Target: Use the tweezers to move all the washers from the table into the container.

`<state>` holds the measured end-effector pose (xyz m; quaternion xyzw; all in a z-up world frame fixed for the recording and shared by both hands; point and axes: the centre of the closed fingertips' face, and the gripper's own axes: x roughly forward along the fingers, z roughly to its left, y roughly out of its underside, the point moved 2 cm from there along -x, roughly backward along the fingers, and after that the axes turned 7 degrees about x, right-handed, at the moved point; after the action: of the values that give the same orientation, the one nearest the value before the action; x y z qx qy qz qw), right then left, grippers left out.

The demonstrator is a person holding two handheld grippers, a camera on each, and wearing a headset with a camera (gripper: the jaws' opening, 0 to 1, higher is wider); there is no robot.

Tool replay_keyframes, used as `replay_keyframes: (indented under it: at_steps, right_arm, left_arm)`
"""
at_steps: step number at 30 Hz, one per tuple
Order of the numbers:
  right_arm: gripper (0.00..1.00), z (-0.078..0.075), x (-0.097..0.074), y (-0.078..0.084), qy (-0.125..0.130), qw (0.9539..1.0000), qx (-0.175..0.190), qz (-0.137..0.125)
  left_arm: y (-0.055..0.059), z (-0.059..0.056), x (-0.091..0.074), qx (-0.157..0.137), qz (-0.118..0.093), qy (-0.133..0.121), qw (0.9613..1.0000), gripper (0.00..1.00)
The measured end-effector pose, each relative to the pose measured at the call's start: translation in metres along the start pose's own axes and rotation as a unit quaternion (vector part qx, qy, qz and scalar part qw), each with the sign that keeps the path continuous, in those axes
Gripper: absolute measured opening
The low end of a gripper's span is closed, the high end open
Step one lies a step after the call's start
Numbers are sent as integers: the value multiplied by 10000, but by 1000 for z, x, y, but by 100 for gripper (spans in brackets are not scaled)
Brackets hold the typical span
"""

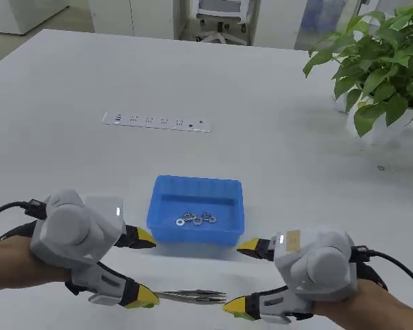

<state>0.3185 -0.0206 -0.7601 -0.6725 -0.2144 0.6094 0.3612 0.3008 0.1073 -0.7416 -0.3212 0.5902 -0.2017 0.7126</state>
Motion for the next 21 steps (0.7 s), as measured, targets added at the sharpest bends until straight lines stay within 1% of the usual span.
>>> replay_keyframes:
  at_steps: [3, 5, 6, 11, 14, 16, 21]
  right_arm:
    - [63, -7, -8, 0, 150, 9995, 231, -162]
    - [67, -10, -13, 1, 186, 9990, 312, -242]
    - [68, -11, -15, 2, 208, 9989, 342, -245]
    - [76, -17, -24, 10, 306, 9981, 470, -243]
    - [81, -22, -31, 13, 390, 9974, 538, -286]
    - [84, -24, -36, 13, 415, 9970, 572, -321]
    - [88, -27, -43, 16, 455, 9965, 605, -348]
  left_arm:
    - [-1, 3, -6, -69, -82, -89, 9999, 60]
    - [-2, 4, -10, -124, -141, -128, 9997, 64]
    - [-2, 4, -12, -162, -173, -152, 9996, 66]
    - [-3, 3, -18, -198, -206, -211, 9994, 73]
    - [-6, 5, -23, -254, -297, -274, 9989, 80]
    - [-7, 6, -26, -284, -332, -285, 9986, 81]
    - [-8, 8, -32, -358, -409, -342, 9979, 90]
